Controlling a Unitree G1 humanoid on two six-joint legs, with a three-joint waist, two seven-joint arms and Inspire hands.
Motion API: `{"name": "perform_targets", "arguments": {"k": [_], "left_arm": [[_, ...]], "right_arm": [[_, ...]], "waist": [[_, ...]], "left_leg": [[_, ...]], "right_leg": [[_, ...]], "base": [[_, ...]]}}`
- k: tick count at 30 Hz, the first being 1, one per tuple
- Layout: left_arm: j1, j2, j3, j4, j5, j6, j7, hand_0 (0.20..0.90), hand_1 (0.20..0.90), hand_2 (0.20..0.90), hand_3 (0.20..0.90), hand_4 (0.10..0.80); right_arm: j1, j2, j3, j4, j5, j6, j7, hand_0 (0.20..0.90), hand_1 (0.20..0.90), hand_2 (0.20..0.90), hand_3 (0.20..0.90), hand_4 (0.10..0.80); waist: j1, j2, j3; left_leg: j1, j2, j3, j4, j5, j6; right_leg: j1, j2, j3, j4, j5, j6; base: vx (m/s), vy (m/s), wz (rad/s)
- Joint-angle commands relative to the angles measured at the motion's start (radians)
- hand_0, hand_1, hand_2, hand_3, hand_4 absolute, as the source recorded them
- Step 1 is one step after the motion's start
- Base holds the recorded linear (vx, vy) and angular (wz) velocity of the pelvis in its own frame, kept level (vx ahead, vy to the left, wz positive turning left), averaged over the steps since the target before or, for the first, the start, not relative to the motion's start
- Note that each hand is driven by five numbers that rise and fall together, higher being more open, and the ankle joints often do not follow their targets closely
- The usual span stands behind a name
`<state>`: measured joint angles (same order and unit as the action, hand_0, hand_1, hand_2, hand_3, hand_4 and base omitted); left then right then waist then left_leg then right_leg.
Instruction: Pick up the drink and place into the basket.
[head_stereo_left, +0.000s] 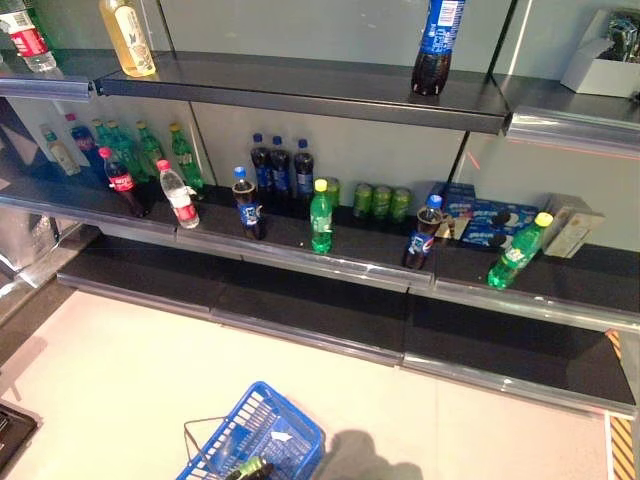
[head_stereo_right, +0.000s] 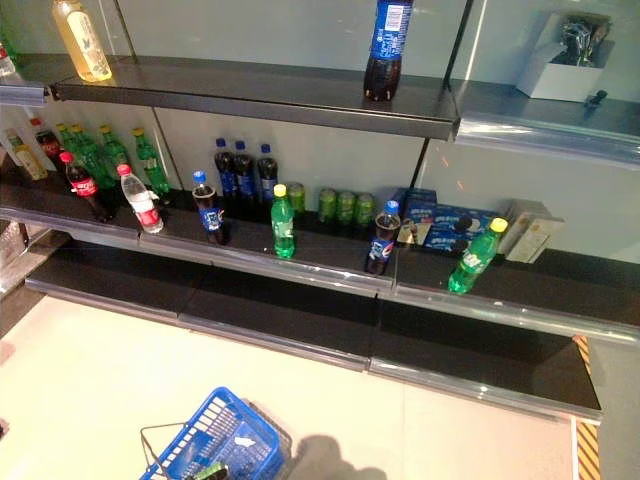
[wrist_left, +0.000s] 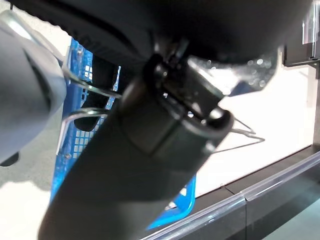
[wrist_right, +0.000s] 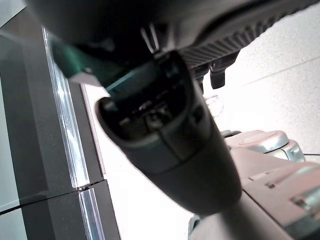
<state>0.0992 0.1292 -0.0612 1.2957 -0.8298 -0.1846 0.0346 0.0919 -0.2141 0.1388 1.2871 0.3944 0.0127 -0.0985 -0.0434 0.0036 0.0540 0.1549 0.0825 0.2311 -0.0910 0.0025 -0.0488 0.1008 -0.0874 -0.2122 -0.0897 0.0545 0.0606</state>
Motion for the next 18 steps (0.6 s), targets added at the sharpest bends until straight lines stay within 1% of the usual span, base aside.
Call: {"name": "perform_targets", "arguments": {"k": [1, 7, 18], "left_arm": [[-0.077, 0.021, 0.024, -0.025, 0.024, -0.083, -0.021, 0.300, 0.300, 0.300, 0.200, 0.100], [-0.078, 0.019, 0.024, -0.025, 0.024, -0.097, -0.013, 0.300, 0.300, 0.300, 0.200, 0.100], [-0.073, 0.017, 0.029, -0.019, 0.025, -0.096, -0.014, 0.300, 0.300, 0.300, 0.200, 0.100]], "right_arm": [[-0.060, 0.031, 0.018, 0.075, -0.009, -0.003, 0.013, 0.900, 0.900, 0.900, 0.900, 0.800], [-0.059, 0.031, 0.015, 0.081, -0.011, -0.006, 0.018, 0.900, 0.900, 0.900, 0.900, 0.800], [-0.058, 0.030, 0.011, 0.090, -0.009, -0.008, 0.018, 0.900, 0.900, 0.900, 0.900, 0.800]], "waist": [[0.015, -0.007, 0.025], [0.016, -0.007, 0.025], [0.017, -0.006, 0.027]], "left_leg": [[0.014, 0.027, 0.022, 0.004, -0.028, -0.023], [0.015, 0.029, 0.022, 0.004, -0.028, -0.023], [0.014, 0.029, 0.022, 0.004, -0.028, -0.023]], "right_leg": [[-0.015, -0.061, 0.000, 0.002, 0.014, 0.070], [-0.010, -0.063, -0.003, 0.002, 0.012, 0.070], [-0.006, -0.065, -0.005, 0.002, 0.011, 0.071]], "base": [[0.000, 0.000, 0.00], [0.000, 0.000, 0.00], [0.000, 0.000, 0.00]]}}
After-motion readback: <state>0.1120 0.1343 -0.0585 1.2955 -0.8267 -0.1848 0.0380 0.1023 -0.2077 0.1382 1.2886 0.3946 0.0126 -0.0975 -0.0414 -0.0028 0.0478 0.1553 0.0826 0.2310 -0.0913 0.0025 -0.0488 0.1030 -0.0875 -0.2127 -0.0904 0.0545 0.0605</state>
